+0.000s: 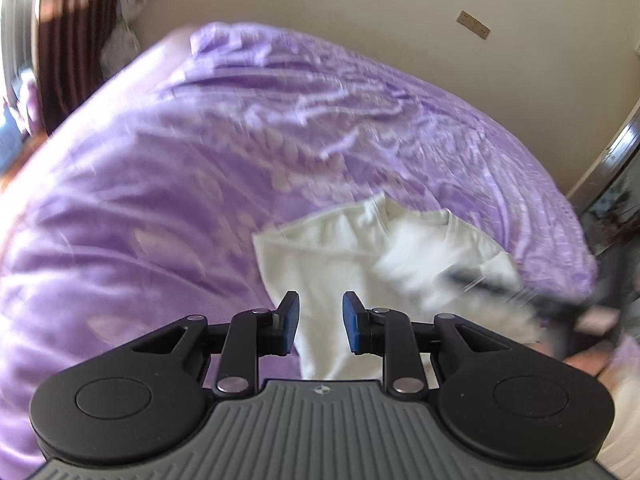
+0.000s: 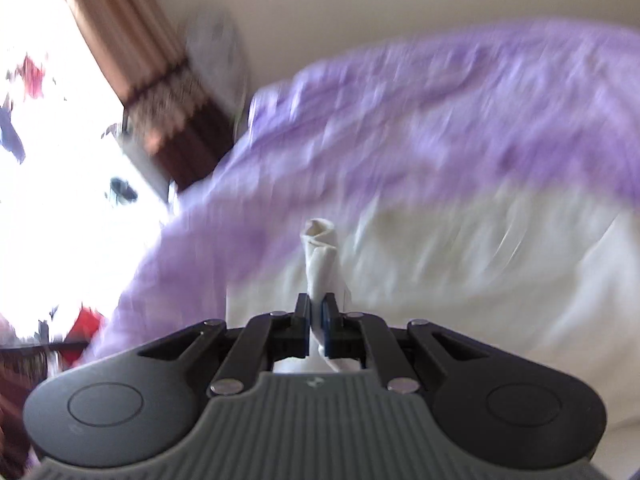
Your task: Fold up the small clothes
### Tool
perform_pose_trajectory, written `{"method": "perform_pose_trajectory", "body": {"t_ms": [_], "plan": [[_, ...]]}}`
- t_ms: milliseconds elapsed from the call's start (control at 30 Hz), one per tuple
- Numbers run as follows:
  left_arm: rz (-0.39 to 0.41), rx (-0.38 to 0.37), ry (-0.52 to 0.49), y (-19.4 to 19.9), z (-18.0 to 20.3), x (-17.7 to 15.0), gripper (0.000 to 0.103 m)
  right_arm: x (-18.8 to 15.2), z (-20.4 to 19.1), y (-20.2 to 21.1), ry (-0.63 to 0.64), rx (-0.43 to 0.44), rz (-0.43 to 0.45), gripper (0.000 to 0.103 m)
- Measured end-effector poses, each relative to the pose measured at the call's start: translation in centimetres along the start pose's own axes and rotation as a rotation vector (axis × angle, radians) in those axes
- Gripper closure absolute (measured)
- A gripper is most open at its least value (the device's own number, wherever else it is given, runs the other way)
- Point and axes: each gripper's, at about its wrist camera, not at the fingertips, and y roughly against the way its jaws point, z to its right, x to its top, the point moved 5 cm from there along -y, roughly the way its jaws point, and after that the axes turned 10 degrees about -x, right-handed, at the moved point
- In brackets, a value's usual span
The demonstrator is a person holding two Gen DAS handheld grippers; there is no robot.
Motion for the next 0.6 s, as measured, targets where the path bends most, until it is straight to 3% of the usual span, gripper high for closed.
{"method": "perform_pose_trajectory", "body": {"t_ms": [100, 200, 267, 400, 500, 600], "plan": [[-0.035, -0.051, 0.038, -2.3, -1.0, -0.9, 0.074, -4.6, -1.2, -3.7, 0.012, 0.026, -0.107, 0.102], [-0.083, -0.081, 0.054, -4.7, -1.4, -1.7, 0.074, -6.9, -1.8, -5.4, 0.014, 0.053, -0.169, 0.101], [-0.108, -0.09, 0.06, -6.1, -1.5, -2.2, 0.072, -7.0, -2.0, -6.0, 0.004, 0.08, -0.19, 0.095], [-0.141, -0.119, 0.094, -8.1, -1.3, -3.0, 0.057, -6.4, -2.0, -5.2, 0.011, 0.14, -0.206, 0.066], [-0.137, -0.14, 0.13, -9.3, -1.4, -3.1, 0.051, -5.1, -1.9, -4.0, 0.061, 0.135, -0.194, 0.059], [-0.144, -0.138, 0.182, -11.3, -1.8, -2.9, 0.047, -3.6, 0.7, -2.0, 0.086, 0.071, -0.165, 0.056]]}}
